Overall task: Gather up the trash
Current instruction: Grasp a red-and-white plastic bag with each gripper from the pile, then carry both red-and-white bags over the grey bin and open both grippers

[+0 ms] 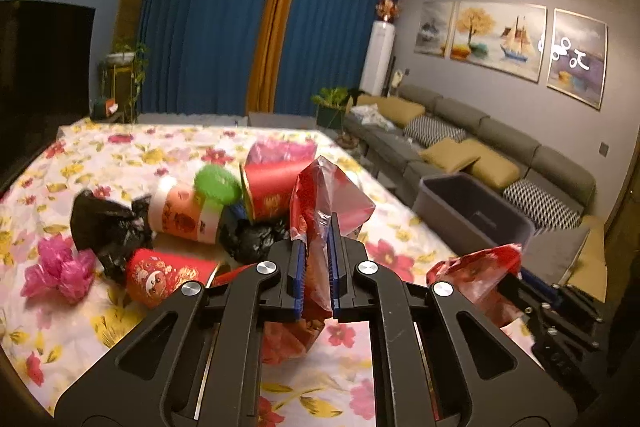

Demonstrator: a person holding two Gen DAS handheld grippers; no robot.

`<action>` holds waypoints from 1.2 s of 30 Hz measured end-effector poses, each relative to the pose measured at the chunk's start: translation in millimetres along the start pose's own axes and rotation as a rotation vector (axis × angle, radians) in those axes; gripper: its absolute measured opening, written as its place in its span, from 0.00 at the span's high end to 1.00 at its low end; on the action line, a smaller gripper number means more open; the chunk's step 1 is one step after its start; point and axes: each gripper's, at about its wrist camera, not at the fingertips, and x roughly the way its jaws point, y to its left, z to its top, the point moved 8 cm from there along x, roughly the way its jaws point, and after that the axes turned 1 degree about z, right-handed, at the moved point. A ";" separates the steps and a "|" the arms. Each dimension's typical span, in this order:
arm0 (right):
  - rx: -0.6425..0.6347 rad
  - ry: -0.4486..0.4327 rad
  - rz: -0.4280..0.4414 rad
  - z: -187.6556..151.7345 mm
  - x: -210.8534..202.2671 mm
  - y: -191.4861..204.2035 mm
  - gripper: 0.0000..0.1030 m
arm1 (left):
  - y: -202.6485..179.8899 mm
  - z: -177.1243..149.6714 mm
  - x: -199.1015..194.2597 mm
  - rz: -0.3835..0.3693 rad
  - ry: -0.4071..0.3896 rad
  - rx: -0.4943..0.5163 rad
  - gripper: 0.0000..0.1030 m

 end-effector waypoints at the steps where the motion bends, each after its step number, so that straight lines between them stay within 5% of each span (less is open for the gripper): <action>1: 0.001 -0.004 -0.002 2.0 -0.8 -2.0 0.84 | -3.1 3.9 -3.9 0.001 -0.016 0.005 0.92; 12: 0.008 -0.043 -0.015 19.6 -9.9 -16.5 0.84 | -18.4 31.3 -31.9 -0.082 -0.093 -0.023 0.92; 24: 0.021 -0.074 -0.022 33.4 -11.9 -28.3 0.84 | -11.7 70.4 -55.5 -0.048 -0.175 -0.038 0.92; 36: 0.067 -0.161 -0.190 67.4 -22.6 -102.5 0.84 | -122.5 77.7 7.2 -0.185 -0.147 0.071 0.92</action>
